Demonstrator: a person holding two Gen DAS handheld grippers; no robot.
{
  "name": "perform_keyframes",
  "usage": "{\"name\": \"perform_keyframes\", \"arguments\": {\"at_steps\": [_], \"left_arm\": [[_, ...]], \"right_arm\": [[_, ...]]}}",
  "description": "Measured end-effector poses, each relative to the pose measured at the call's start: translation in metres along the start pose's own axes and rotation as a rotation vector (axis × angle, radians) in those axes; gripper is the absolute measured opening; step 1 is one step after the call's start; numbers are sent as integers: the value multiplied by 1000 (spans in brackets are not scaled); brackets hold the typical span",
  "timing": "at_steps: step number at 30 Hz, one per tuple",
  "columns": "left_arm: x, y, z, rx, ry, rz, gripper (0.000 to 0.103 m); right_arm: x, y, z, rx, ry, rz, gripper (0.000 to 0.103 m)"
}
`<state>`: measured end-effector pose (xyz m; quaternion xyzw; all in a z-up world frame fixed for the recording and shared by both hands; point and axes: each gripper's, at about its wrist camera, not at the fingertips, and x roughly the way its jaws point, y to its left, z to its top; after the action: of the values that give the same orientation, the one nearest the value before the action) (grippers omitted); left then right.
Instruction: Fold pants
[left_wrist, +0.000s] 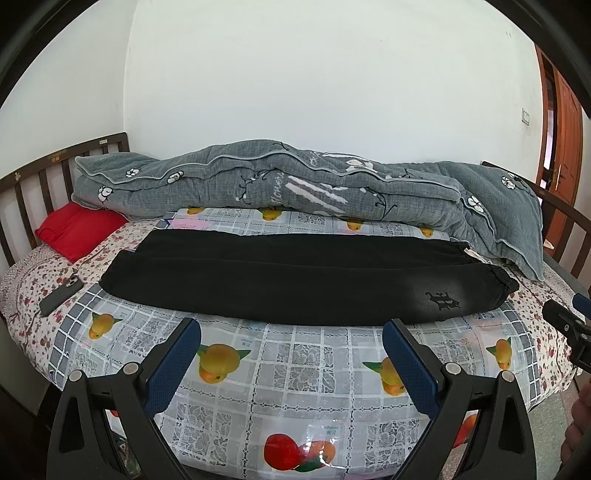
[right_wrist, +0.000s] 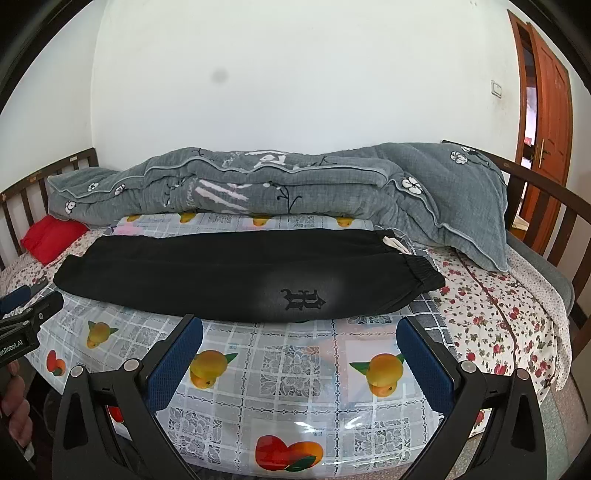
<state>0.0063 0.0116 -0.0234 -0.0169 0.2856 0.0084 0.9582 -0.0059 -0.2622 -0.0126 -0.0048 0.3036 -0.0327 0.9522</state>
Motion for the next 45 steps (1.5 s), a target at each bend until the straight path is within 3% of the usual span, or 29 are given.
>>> {"name": "perform_keyframes", "arguments": {"at_steps": [11,20,23,25,28,31,34,40,45], "left_arm": [[13,0,-3,12,15,4,99],[85,37,-42,-79,117,-57,99],[115,55,-59,-82,151,-11,99],[130,74,-67,-91,159,15,98],[151,108,-75,-165,188,29,98],[165,139,-79,-267,212,-27,97],[170,156,-78,-315,167,-113,97],[201,172,-55,-352,147,-104,97],[233,211,-42,-537,136,-109,83]], "right_arm": [[7,4,-3,-24,-1,-9,103],[55,5,-33,-65,10,-30,102],[81,-4,-46,-93,14,-75,95],[102,-17,-51,-64,42,-67,85],[132,-40,-51,24,106,-14,78],[157,-58,-51,116,164,66,78],[175,-72,-52,172,164,64,78],[213,-97,-52,265,217,61,78],[238,-106,-40,316,203,103,78]]}}
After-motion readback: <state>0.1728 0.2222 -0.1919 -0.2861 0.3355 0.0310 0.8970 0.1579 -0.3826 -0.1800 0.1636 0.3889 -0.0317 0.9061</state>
